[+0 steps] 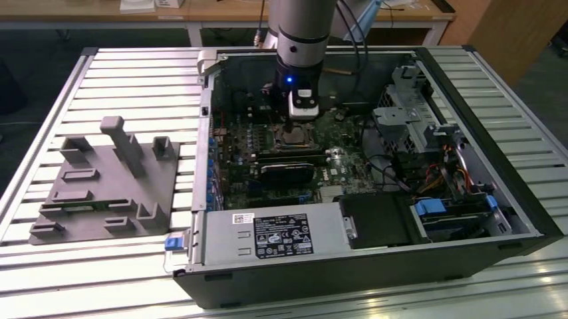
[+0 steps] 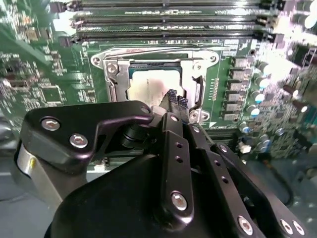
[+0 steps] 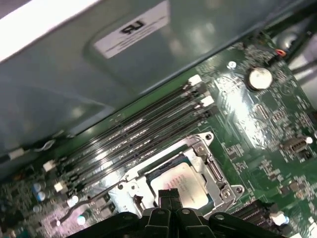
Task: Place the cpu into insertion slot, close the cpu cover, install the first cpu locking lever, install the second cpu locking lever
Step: 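Close the cpu cover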
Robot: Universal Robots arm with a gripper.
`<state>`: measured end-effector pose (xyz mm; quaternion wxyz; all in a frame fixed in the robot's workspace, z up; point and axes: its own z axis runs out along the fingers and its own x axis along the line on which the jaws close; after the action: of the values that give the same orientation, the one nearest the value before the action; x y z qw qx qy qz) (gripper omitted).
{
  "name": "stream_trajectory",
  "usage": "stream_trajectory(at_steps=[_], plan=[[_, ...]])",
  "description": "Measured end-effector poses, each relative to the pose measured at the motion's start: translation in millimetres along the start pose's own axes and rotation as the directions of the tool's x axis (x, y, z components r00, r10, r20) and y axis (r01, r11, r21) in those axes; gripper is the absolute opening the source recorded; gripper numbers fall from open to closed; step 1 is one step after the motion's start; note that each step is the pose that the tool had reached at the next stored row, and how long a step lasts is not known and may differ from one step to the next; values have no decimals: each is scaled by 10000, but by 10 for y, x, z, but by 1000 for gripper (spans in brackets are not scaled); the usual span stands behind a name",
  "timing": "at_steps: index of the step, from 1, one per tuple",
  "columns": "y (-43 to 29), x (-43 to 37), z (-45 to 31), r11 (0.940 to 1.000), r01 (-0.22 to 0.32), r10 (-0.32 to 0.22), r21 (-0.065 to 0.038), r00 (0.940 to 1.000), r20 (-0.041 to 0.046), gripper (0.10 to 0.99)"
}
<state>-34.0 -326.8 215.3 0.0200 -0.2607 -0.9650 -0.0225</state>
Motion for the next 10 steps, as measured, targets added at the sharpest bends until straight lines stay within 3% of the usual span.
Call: stream_trajectory(at_steps=[5, 10], plan=[[0, 0, 3, 9960, 897, -897, 43, 9960, -32, 106], [0, 0, 4, 9838, 1793, -1793, 84, 9838, -64, 106]])
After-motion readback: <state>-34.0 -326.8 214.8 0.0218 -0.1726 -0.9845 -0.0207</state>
